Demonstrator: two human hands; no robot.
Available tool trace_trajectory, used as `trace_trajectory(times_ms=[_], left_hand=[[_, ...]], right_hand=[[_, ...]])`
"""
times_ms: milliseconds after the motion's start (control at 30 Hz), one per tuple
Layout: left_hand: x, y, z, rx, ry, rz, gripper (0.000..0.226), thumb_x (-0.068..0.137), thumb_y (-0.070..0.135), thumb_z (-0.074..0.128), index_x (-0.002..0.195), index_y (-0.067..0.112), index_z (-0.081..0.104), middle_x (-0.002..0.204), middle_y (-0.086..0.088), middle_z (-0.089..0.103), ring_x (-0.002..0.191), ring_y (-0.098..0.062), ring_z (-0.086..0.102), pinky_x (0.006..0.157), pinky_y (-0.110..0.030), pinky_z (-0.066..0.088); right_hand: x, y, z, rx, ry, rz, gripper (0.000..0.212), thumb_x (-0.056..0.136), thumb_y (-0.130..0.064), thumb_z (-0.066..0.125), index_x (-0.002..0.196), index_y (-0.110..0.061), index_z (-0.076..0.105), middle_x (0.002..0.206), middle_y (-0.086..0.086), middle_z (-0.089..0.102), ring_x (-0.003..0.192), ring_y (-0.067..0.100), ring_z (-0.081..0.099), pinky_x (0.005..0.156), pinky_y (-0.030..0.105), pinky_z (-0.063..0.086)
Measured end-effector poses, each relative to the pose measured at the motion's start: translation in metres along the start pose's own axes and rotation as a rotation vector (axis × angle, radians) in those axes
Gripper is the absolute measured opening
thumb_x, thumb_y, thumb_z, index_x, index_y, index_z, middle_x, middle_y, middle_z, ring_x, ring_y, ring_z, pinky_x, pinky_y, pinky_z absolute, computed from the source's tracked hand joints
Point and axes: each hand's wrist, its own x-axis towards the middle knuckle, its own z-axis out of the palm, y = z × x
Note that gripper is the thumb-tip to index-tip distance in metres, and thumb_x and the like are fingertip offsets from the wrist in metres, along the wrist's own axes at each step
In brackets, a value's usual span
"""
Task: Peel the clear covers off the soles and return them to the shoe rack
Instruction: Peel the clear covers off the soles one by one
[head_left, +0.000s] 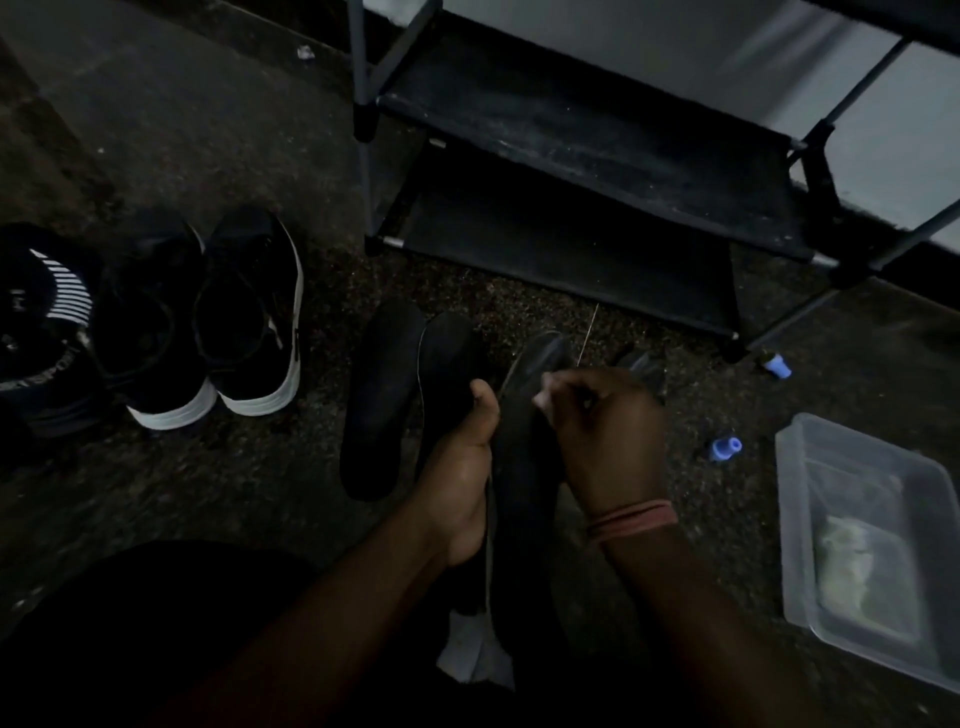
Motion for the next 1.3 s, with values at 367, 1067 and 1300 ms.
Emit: trace_trajectory(times_ms=[367, 1067, 1300], left_hand=[[-0.003, 0.004, 0.003, 0.009, -0.030, -0.005, 0.078, 0.098, 0.072, 0.024, 0.136, 0.017, 0.065, 0.136, -0.016, 0.065, 0.129, -0.032, 0.059, 0.109, -0.044, 0.049], [-0.001, 0.026, -0.001, -0.201, -0.019, 0.034, 0.074, 0.099, 0.068, 0.040, 0.139, 0.009, 0.061, 0.141, -0.016, 0.061, 0.132, -0.030, 0.057, 0.116, -0.047, 0.039], [0.005, 0.019, -0.004, -0.151, -0.014, 0.014, 0.074, 0.098, 0.069, 0.040, 0.141, 0.013, 0.060, 0.145, -0.013, 0.058, 0.137, -0.028, 0.053, 0.118, -0.044, 0.038]], right_hand=[[0.010, 0.019, -0.016, -0.098, -0.030, 0.178, 0.012, 0.088, -0.014, 0.066, 0.085, -0.021, 0.076, 0.081, -0.001, 0.074, 0.077, 0.017, 0.069, 0.073, 0.028, 0.054], [0.000, -0.009, 0.001, 0.422, -0.234, 0.158, 0.015, 0.091, -0.015, 0.069, 0.104, -0.019, 0.075, 0.106, -0.004, 0.072, 0.104, 0.005, 0.067, 0.093, 0.033, 0.055], [-0.010, -0.016, 0.009, 0.015, -0.260, -0.188, 0.023, 0.081, 0.000, 0.072, 0.094, -0.018, 0.077, 0.094, -0.007, 0.072, 0.088, 0.004, 0.066, 0.084, 0.021, 0.053]])
